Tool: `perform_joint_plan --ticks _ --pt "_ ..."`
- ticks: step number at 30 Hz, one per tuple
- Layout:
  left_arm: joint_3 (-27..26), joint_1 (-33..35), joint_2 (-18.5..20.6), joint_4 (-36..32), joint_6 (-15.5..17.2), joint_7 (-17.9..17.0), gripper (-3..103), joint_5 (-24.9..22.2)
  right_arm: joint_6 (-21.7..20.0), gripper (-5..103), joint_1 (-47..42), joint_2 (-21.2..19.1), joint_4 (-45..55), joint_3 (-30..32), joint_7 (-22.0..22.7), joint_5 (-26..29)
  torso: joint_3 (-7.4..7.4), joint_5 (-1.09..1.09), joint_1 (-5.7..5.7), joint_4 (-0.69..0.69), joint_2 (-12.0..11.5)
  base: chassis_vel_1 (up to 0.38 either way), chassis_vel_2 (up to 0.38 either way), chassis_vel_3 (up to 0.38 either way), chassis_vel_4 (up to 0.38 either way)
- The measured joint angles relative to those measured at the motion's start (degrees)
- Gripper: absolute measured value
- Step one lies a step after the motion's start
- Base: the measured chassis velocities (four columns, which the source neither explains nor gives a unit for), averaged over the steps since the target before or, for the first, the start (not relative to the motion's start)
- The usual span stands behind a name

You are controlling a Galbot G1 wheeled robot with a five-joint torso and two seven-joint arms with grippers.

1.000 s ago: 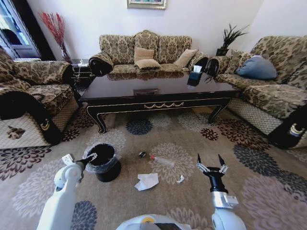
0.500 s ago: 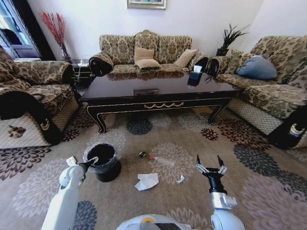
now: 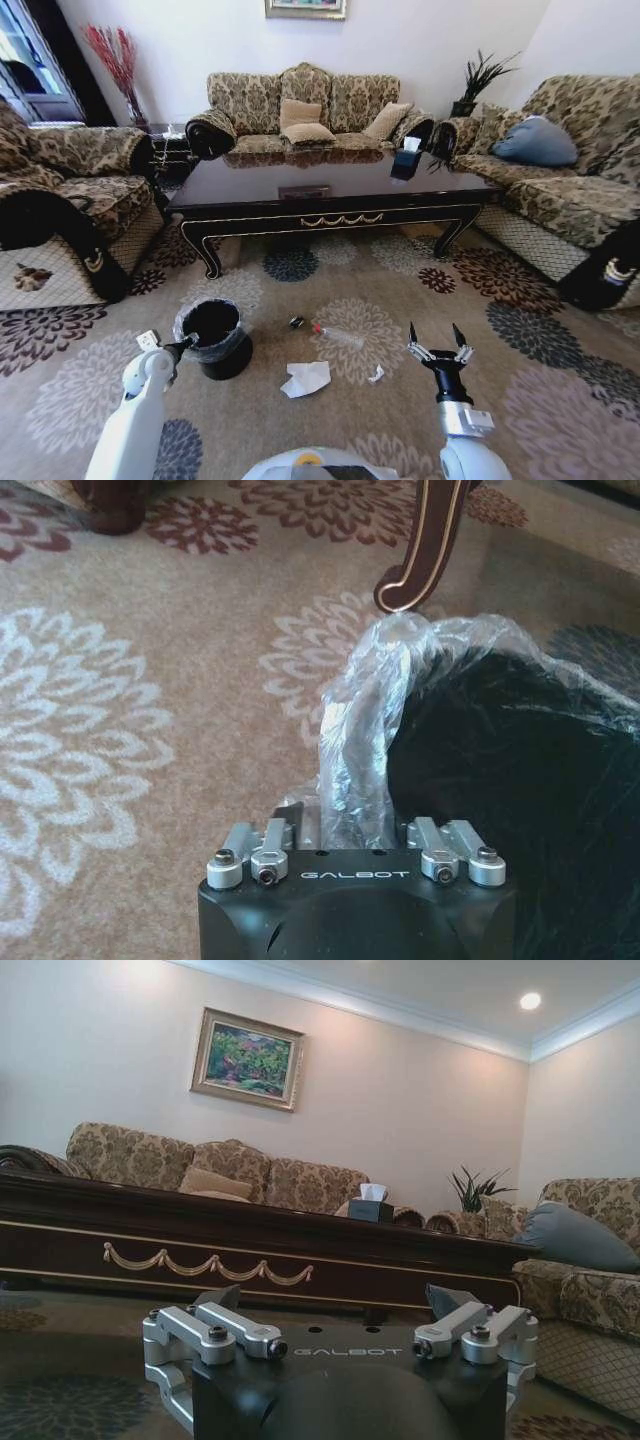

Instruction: Move to the front of the table and pick up the trash from the floor, then place it into the trash bin.

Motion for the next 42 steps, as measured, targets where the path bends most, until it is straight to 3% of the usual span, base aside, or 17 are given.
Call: perform_joint_plan --ticks 4,6,9,11,16,25,29,31,34,35,38,42 --pt "-0.59 1.01 0.36 -1.58 0.07 -0.14 26 0.02 -0.57 100 0.48 -0.03 -0.33 -0.52 1.16 0.14 0.00 0.00 0.00 0.00 0.00 0.000 0.000 0.000 0.000" --pt "-0.73 1.28 0.45 -1.90 0.08 -0.20 26 0.15 -1.27 100 0.63 -0.10 -0.50 -0.66 1.95 0.47 0.00 0.00 0.00 0.01 0.00 0.000 0.000 0.000 0.000" --pt "-1.15 2.04 0.63 -2.32 0.12 -0.50 10 0.91 -4.06 100 0.70 -0.36 -0.67 -0.96 4.31 1.34 0.00 0.01 0.00 0.02 0.00 0.000 0.000 0.000 0.000" --pt "-1.26 2.43 0.71 -2.58 0.14 -0.46 5 1.11 -5.57 100 0.71 -0.57 -0.73 -1.28 5.55 1.70 0.00 0.01 0.00 0.03 0.00 0.000 0.000 0.000 0.000" --pt "-2.03 4.30 0.66 -3.96 0.17 -0.28 4 1.44 -12.06 100 1.77 -1.95 -1.99 -3.29 10.69 3.15 0.00 0.01 0.00 0.00 0.00 0.000 0.000 0.000 0.000" --pt "-4.41 7.98 1.11 -10.15 0.23 -0.92 4 0.06 -16.42 100 6.60 -7.21 -8.52 -5.90 10.32 4.18 0.01 0.01 0.00 -0.01 0.00 0.000 0.000 0.000 0.000" --pt "-7.87 11.37 1.06 -15.43 0.20 -1.00 4 -1.74 -21.38 100 9.74 -9.55 -11.56 -8.99 12.91 9.51 0.00 0.01 0.00 0.01 0.00 0.000 0.000 0.000 0.000" --pt "-10.41 13.98 0.53 -19.14 0.19 -1.07 4 -2.42 -25.96 100 12.03 -9.95 -13.57 -11.92 16.93 16.37 0.00 0.02 0.00 0.03 0.00 0.000 0.000 0.000 0.000" --pt "-14.08 17.02 -0.51 -24.40 0.20 -1.12 4 -3.82 -30.22 100 14.94 -9.08 -15.93 -15.43 22.00 23.45 0.00 0.00 0.00 0.04 0.00 0.000 0.000 0.000 0.000" --pt "-14.08 17.02 -0.51 -24.40 0.20 -1.12 4 -3.82 -30.22 100 14.94 -9.08 -15.93 -15.43 22.00 23.45 0.00 0.00 0.00 0.04 0.00 0.000 0.000 0.000 0.000" --pt "-17.95 19.24 -1.22 -30.83 0.19 -2.38 4 -7.13 -35.43 100 17.94 -7.53 -17.38 -18.86 28.52 31.16 0.00 0.01 0.00 0.01 0.00 0.000 0.000 0.000 0.000" --pt "-20.37 20.87 -1.89 -35.61 0.13 -3.02 4 -8.56 -38.08 100 19.81 -6.46 -18.28 -20.84 32.09 35.78 0.00 0.02 0.00 0.01 0.00 0.000 0.000 0.000 0.000"
